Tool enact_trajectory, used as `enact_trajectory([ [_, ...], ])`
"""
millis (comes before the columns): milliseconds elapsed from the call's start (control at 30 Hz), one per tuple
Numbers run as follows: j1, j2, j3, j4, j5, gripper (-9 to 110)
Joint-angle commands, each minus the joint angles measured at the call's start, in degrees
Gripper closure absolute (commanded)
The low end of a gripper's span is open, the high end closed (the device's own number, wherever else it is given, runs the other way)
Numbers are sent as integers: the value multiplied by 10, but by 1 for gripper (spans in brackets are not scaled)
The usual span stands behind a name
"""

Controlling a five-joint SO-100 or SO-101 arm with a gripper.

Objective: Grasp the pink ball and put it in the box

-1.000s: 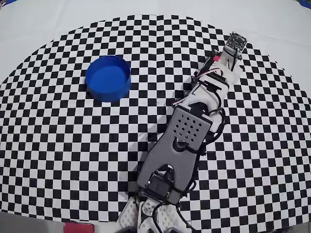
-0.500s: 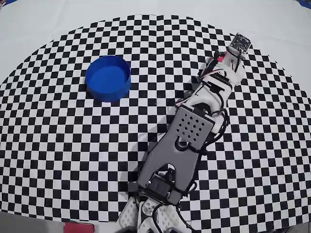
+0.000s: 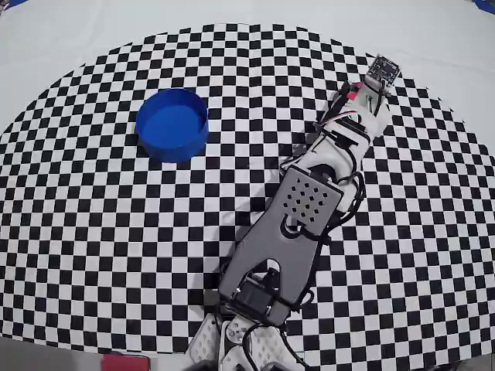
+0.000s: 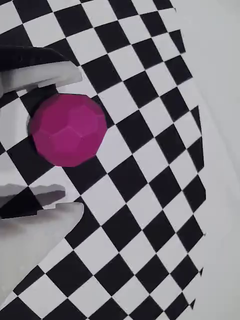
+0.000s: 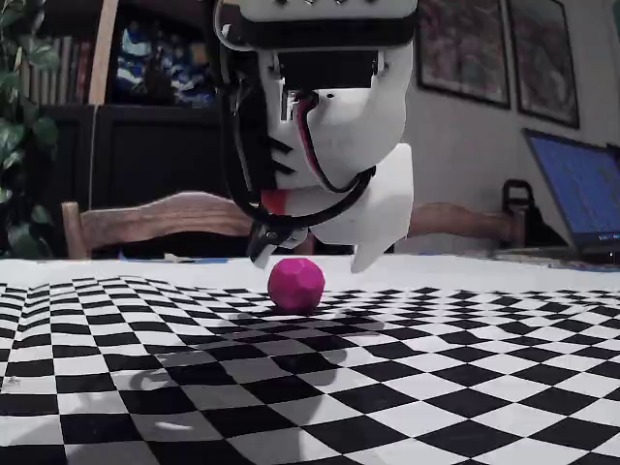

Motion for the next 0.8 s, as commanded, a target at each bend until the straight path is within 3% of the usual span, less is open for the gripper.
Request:
enact_trajectory([
  [0,0,1,-33,4,-4,74],
  [767,-6,-39,-90,15,-4,74],
])
